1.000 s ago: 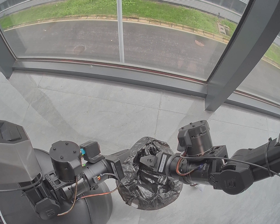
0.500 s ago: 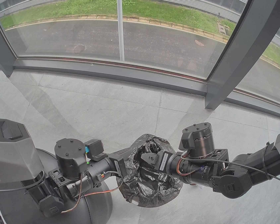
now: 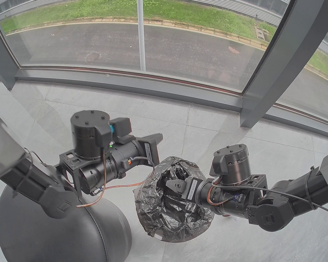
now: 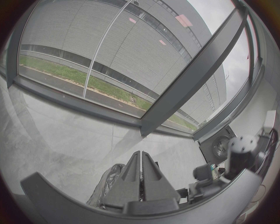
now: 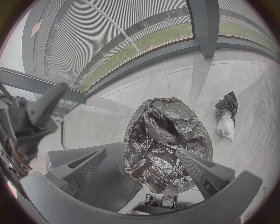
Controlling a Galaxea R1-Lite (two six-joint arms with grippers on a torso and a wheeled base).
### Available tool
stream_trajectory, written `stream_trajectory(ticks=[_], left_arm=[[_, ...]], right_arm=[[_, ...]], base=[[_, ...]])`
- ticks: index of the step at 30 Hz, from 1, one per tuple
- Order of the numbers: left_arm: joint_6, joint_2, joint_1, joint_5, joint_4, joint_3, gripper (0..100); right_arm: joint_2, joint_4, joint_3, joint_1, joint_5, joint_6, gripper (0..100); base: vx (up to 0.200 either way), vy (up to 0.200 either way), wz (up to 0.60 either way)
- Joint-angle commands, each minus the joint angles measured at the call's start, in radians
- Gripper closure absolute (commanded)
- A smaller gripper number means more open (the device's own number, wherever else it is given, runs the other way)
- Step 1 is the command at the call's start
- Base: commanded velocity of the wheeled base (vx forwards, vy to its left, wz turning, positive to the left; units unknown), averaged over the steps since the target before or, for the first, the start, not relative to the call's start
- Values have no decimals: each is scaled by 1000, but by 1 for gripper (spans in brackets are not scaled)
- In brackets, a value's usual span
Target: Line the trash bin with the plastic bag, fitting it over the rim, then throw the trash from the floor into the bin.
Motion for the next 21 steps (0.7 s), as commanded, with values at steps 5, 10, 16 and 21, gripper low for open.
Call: stream_trajectory(ticks=[5,10,16,21], left_arm=[[24,-360,-32,12,172,-4,100],[22,-386,-46,13,184,33,100],[19,-394,-47,13,178,93,100],[17,-400,-47,13,176,107,100]], right_arm=[[-4,0,-2,-1,-6,-2,0],[-6,-2,-2,-3,-9,-2,0],[-6,-2,-5,-17,-9,-2,0],[-6,-2,-5,-21,-9,-2,0]], base=[[0,0,0],[0,0,0],[-133,0,0],[-200,0,0]])
